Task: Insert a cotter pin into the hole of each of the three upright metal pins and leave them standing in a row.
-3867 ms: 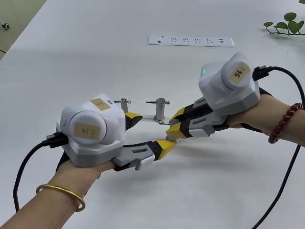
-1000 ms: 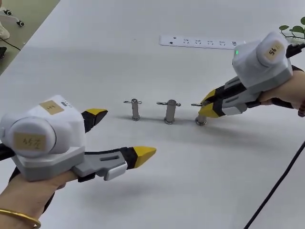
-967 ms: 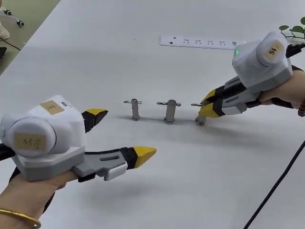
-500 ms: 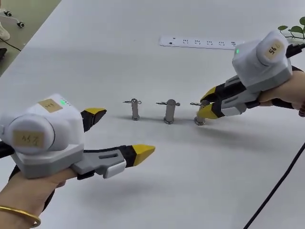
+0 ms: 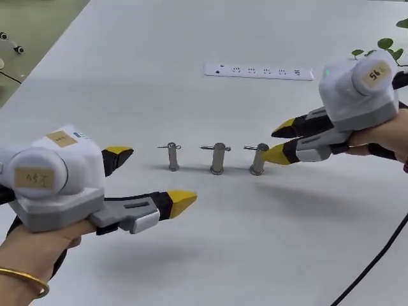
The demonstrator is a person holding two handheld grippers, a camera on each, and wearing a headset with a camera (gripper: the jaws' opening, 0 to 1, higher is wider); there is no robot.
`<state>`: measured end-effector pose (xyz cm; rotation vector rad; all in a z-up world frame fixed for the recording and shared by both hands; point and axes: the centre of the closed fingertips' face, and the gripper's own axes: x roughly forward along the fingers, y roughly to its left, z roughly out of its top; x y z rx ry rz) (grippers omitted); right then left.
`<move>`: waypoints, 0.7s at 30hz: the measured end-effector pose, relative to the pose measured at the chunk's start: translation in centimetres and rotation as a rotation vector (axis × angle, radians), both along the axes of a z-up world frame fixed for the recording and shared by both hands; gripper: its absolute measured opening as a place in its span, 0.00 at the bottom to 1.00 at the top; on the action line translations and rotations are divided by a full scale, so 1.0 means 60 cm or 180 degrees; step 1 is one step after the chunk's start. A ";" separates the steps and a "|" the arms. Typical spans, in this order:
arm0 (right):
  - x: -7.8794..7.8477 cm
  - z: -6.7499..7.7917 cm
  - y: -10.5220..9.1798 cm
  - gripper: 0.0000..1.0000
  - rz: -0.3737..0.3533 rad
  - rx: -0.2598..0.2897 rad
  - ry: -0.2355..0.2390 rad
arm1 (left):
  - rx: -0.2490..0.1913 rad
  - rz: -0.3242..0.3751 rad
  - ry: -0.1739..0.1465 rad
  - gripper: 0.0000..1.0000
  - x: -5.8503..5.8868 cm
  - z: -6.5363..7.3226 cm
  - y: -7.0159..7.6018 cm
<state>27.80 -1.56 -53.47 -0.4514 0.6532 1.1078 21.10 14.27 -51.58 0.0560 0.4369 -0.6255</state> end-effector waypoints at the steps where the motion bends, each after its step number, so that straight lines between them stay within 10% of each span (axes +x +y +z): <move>1: -0.001 0.002 -0.003 0.34 -0.0067 0.0032 0.0006 | -0.0008 0.0020 0.0003 0.79 0.001 0.000 0.001; 21: -0.056 0.043 0.016 0.52 -0.1314 0.0707 0.0025 | -0.0001 0.0451 -0.0038 0.76 0.016 0.010 0.023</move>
